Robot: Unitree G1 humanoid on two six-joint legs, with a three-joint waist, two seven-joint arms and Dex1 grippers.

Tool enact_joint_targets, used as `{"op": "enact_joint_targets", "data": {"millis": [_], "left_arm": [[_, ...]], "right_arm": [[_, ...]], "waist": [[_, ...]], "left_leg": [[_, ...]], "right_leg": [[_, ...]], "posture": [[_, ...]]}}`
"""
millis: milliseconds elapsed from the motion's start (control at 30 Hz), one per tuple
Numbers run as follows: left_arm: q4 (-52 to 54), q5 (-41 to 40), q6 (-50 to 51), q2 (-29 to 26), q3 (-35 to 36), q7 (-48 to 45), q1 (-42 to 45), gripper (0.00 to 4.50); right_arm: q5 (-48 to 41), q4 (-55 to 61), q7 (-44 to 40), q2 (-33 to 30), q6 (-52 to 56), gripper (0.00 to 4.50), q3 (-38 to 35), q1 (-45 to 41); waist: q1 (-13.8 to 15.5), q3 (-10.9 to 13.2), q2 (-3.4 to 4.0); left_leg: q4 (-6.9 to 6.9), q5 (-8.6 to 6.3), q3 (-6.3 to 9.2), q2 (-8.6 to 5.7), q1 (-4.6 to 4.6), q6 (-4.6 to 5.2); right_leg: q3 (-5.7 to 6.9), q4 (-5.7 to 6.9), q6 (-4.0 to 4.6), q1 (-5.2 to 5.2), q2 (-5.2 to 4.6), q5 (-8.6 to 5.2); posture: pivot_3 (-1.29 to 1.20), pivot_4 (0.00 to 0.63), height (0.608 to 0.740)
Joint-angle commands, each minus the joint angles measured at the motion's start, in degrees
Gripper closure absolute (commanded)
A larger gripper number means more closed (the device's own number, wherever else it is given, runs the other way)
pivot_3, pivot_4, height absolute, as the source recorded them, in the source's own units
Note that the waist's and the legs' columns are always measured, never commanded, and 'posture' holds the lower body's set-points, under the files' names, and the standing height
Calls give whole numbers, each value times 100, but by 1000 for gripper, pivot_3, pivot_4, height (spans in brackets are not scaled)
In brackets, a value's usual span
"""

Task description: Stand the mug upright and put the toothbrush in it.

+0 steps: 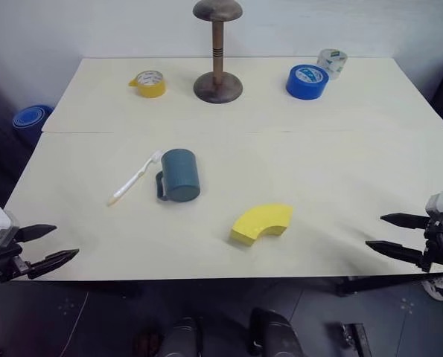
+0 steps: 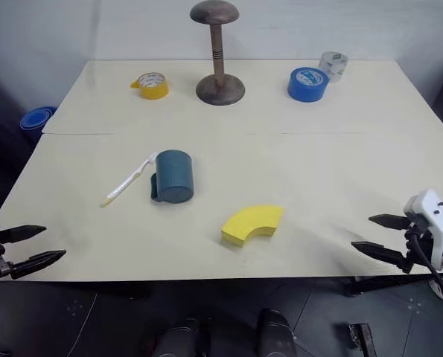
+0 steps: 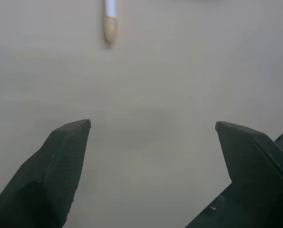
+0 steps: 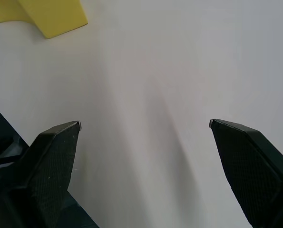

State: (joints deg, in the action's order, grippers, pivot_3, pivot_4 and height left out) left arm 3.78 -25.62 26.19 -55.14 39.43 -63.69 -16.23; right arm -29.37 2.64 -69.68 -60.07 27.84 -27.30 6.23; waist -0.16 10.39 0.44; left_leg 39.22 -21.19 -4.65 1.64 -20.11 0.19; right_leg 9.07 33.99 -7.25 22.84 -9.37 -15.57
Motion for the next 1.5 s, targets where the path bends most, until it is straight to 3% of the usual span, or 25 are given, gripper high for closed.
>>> {"op": "enact_joint_targets", "data": {"millis": [33, 533, 700, 900, 1000, 1233, 1500], "left_arm": [[116, -65, -40, -46, 88, -58, -25, 32], [379, -199, 205, 152, 112, 105, -161, 32], [1300, -720, 640, 200, -120, 19, -157, 32], [2614, -1624, 1488, -96, -709, 109, 414, 32], [3005, -2088, 1717, -234, -1236, 165, 1117, 32], [2956, -2261, 1782, -253, -2181, 244, 2414, 32], [2595, -2027, 1586, -234, -2505, 174, 2886, 32]], "right_arm": [[-33, 153, -30, -70, -59, 0, -174, -29], [-217, 241, 116, 23, 292, 0, -79, -249], [-373, 519, 88, 23, 430, 0, 85, -427], [-363, 855, 177, 262, 303, 0, 886, -1195], [-442, 961, 151, 546, 394, 0, 1481, -1794], [-75, 796, 226, 1210, 175, 0, 2561, -2726], [302, 484, 113, 1500, -250, 0, 3039, -3021]], "waist": [[1, 0, 0], [3, 0, 0], [9, 0, 0], [10, 0, -1], [10, 0, 1], [9, 0, 1], [18, 1, 1]], "left_leg": [[0, 0, 0, 0, 0, 0], [0, -1, 0, 0, 0, 1], [0, -1, 1, 2, -1, 1], [4, 0, 3, 2, 0, -1], [4, 0, 2, 0, 0, -2], [9, 2, 3, 0, -4, -6], [9, 2, 6, 0, -5, -6]], "right_leg": [[0, 0, 0, 0, 0, 0], [-1, -1, 1, 0, 0, 0], [-2, -1, 1, 0, 0, 1], [-6, 4, 3, 0, 0, 2], [-5, 6, 3, 0, 1, 2], [-3, 5, 3, 1, 9, 2], [1, 6, 3, 1, 9, 2]], "posture": [[0, 150, 740], [0, 150, 740], [0, 150, 740], [0, 150, 740], [0, 150, 740], [0, 150, 740], [0, 150, 740]]}}
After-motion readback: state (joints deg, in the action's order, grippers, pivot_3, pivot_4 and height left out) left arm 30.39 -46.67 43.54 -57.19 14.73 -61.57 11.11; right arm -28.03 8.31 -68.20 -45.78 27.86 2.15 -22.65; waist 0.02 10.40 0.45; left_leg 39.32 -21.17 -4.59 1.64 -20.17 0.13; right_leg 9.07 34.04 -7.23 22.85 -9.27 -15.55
